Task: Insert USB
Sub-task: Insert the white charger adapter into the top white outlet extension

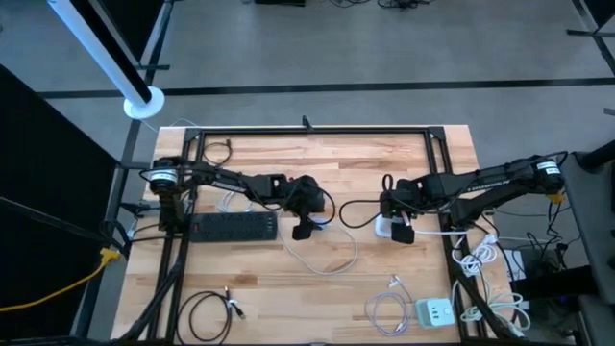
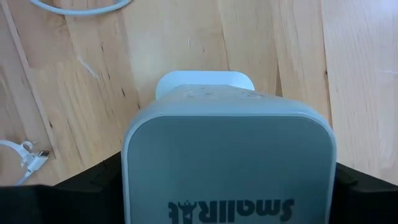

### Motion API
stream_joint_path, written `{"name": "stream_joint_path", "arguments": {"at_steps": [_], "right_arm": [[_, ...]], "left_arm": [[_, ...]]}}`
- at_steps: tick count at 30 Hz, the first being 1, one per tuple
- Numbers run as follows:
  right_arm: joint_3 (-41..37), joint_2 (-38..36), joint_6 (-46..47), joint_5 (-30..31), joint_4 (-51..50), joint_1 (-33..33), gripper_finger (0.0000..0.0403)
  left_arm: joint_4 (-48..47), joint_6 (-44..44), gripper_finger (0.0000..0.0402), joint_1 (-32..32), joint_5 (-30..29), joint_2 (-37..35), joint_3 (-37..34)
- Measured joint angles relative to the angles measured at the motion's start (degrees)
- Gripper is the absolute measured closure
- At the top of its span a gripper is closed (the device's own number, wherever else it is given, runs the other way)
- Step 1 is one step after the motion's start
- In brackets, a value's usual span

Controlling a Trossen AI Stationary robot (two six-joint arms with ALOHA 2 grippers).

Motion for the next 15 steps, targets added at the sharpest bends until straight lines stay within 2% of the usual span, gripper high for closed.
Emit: {"name": "stream_joint_path", "arguments": {"at_steps": [8, 10, 13, 15], "right_arm": [[0.00, 0.00, 0.22, -0.02, -0.03, 0.00, 0.0109], [0.00, 0.00, 0.24, -0.02, -0.04, 0.00, 0.0109], [0.00, 0.00, 0.15, -0.02, -0.02, 0.00, 0.0109], [0.00, 0.00, 0.01, 0.00, -0.01, 0.00, 0.0109]], "left_arm": [[-9.07, 0.86, 0.0131, -0.11, 1.53, 7.09, 6.28], [-11.26, 1.58, 0.0154, -0.18, 0.57, 7.35, 7.26], [-12.97, 1.70, 0.0218, -0.28, -0.87, 7.09, 8.02], [-14.17, 0.80, 0.0207, -0.28, -0.91, 6.75, 8.74]]}}
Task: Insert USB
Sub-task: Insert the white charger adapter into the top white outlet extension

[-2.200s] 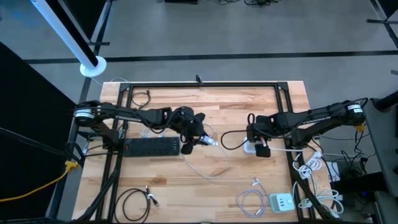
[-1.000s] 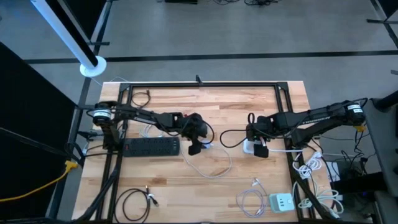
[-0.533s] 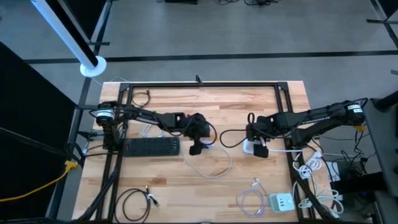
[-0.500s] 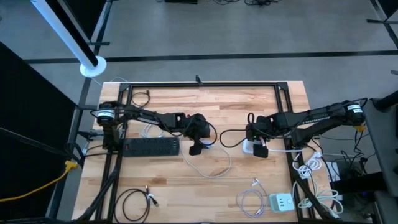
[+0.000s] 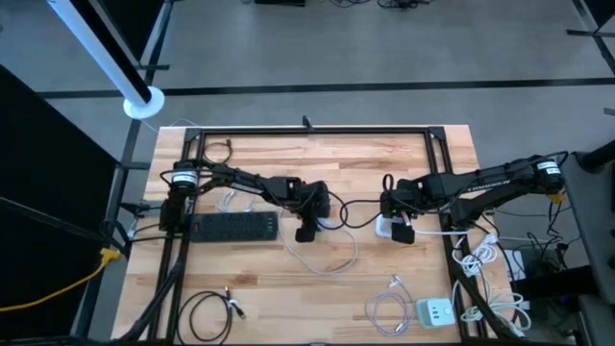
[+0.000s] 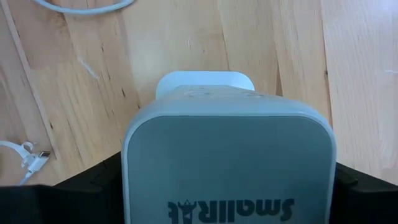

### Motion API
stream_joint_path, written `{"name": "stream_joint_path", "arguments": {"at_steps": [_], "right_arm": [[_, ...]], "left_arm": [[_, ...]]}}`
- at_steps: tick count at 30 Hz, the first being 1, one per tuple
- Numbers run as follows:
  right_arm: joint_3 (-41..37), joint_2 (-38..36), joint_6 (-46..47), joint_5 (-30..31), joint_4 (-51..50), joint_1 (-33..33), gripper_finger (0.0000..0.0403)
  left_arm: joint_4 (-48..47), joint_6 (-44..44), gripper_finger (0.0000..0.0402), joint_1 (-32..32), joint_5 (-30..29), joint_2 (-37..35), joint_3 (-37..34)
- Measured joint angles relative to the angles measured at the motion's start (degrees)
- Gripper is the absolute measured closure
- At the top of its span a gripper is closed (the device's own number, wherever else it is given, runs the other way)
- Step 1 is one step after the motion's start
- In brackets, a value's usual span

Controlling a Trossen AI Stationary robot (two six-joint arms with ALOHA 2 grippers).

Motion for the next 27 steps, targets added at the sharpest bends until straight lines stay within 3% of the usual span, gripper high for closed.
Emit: {"name": "stream_joint_path", "arguments": {"at_steps": [2, 5, 8, 9, 12, 19, 22, 27], "right_arm": [[0.00, 0.00, -0.03, 0.00, -0.03, 0.00, 0.0109], [0.00, 0.00, 0.25, 0.00, -0.05, 0.00, 0.0109], [0.02, 0.00, 0.37, 0.00, -0.13, 0.00, 0.0109], [0.02, 0.00, 0.40, 0.00, -0.14, 0.00, 0.0109], [0.02, 0.00, 0.38, 0.10, -0.06, 0.00, 0.0109], [0.03, 0.00, 0.53, 0.92, 0.23, 0.04, 0.0109], [0.04, 0.00, 1.34, 1.11, 0.32, 0.04, 0.0109], [0.04, 0.00, 2.58, 1.33, 0.55, 0.04, 0.0109]], "left_arm": [[-0.56, -1.94, 0.0208, 0.16, -0.90, -0.51, 0.71], [-4.38, -7.76, 0.0208, 0.60, -10.10, -2.82, 0.90], [-10.59, -22.36, 0.0208, 2.62, -21.49, -4.84, -0.24], [-12.16, -29.23, 0.0208, 3.65, -22.51, -5.29, -0.92], [-11.89, -51.65, 0.0208, 6.34, -20.25, -6.45, -3.49], [-2.14, -79.57, 0.0208, 6.50, -18.52, -8.34, -7.51], [-2.33, -82.96, 0.0208, 6.49, -18.52, -8.34, -7.57], [-4.89, -80.46, 0.0208, 6.62, -19.03, -8.34, -7.60]]}}
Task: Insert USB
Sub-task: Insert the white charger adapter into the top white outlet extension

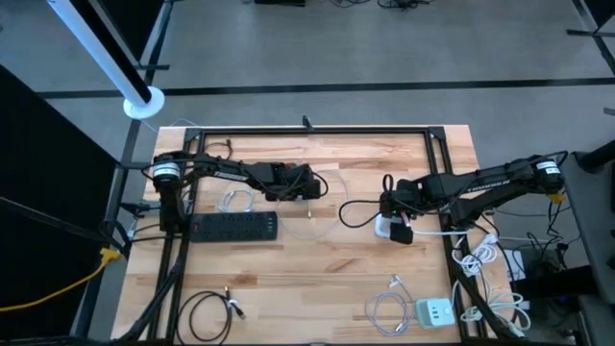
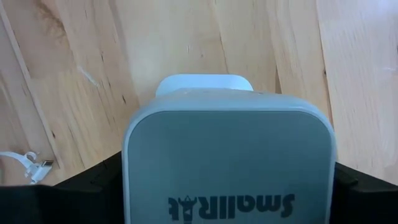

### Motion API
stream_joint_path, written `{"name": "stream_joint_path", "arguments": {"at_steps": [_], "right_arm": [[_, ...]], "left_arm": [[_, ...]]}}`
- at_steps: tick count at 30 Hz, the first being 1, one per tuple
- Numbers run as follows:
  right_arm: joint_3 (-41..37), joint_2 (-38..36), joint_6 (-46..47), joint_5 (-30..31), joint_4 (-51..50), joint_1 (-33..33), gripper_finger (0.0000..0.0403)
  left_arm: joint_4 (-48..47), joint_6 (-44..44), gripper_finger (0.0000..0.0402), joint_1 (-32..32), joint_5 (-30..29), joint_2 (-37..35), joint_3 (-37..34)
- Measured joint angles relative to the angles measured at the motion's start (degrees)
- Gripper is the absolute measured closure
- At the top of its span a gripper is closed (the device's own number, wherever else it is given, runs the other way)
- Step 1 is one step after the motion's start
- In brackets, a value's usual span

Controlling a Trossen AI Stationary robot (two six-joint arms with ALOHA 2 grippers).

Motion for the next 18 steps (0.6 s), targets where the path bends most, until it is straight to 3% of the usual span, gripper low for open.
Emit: {"name": "stream_joint_path", "arguments": {"at_steps": [6, 13, 15, 18], "right_arm": [[0.00, 0.00, 0.01, 0.13, 0.14, 0.00, 0.0109], [0.00, 0.00, -0.04, 0.22, 0.34, 0.00, 0.0109], [0.00, 0.00, 0.10, 0.24, 0.54, 0.00, 0.0109], [0.00, 0.00, 0.89, 0.27, 0.90, -0.02, 0.0109]], "left_arm": [[0.13, 4.36, 0.0200, 0.00, 0.51, 0.00, 0.18], [0.66, 9.15, 0.0057, 0.02, 3.82, -0.04, 0.62], [0.85, 11.60, 0.0033, 0.02, 6.03, -0.04, 0.62], [1.06, 22.11, 0.0018, 0.16, 9.65, -0.04, 0.62]]}}
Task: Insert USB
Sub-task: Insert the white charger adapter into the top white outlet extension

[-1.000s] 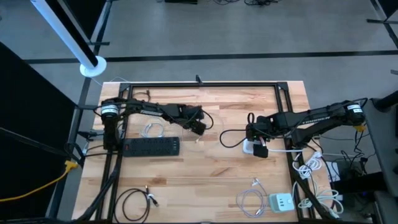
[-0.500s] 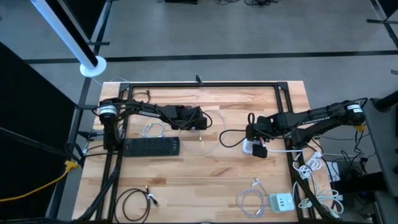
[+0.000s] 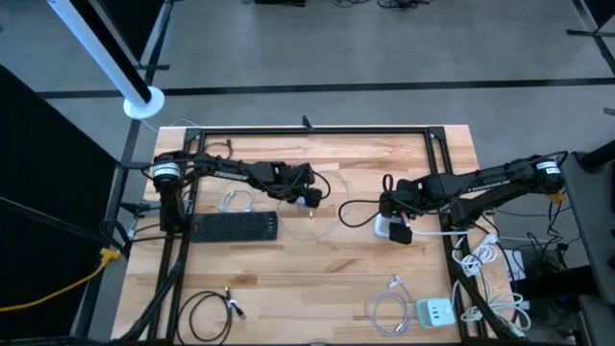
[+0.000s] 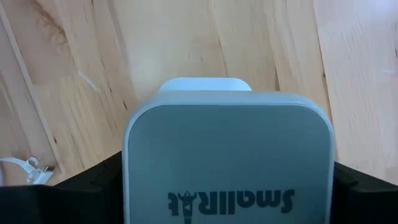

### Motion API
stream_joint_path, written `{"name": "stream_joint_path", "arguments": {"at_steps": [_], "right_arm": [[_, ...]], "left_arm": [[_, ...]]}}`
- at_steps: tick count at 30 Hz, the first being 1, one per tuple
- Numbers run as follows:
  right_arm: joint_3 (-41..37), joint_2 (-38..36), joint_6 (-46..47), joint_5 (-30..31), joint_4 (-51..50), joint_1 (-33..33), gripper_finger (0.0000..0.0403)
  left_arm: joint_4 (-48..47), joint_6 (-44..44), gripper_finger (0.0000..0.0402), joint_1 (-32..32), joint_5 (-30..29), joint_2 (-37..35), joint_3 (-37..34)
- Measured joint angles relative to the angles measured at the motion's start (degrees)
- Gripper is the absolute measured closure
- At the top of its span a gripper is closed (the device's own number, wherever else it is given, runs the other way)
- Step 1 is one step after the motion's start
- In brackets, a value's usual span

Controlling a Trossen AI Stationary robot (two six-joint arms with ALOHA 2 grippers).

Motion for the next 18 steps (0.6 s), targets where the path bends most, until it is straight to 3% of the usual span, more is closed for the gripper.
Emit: {"name": "stream_joint_path", "arguments": {"at_steps": [3, 6, 11, 15, 18], "right_arm": [[0.00, 0.00, 0.16, -0.01, 0.08, 0.00, 0.0109], [0.00, 0.00, 0.80, -0.01, 0.12, 0.00, 0.0109], [0.00, 0.00, 2.23, -0.01, 0.20, 0.00, 0.0109], [0.00, 0.00, 3.49, 0.06, 0.30, 0.00, 0.0109], [0.00, 0.00, 4.61, 0.04, 0.32, 0.00, 0.0109]], "left_arm": [[-3.38, 15.86, 0.0016, 0.14, 4.30, -0.15, 1.78], [-10.94, 34.49, 0.0019, 0.03, 4.98, -0.48, 6.01], [-19.32, 72.46, 0.0033, -1.20, -0.57, -0.70, 13.02], [-15.91, 112.31, 0.0050, -2.70, -5.81, -0.70, 14.04], [-12.19, 132.44, 0.0061, -2.79, -4.07, -0.70, 12.38]]}}
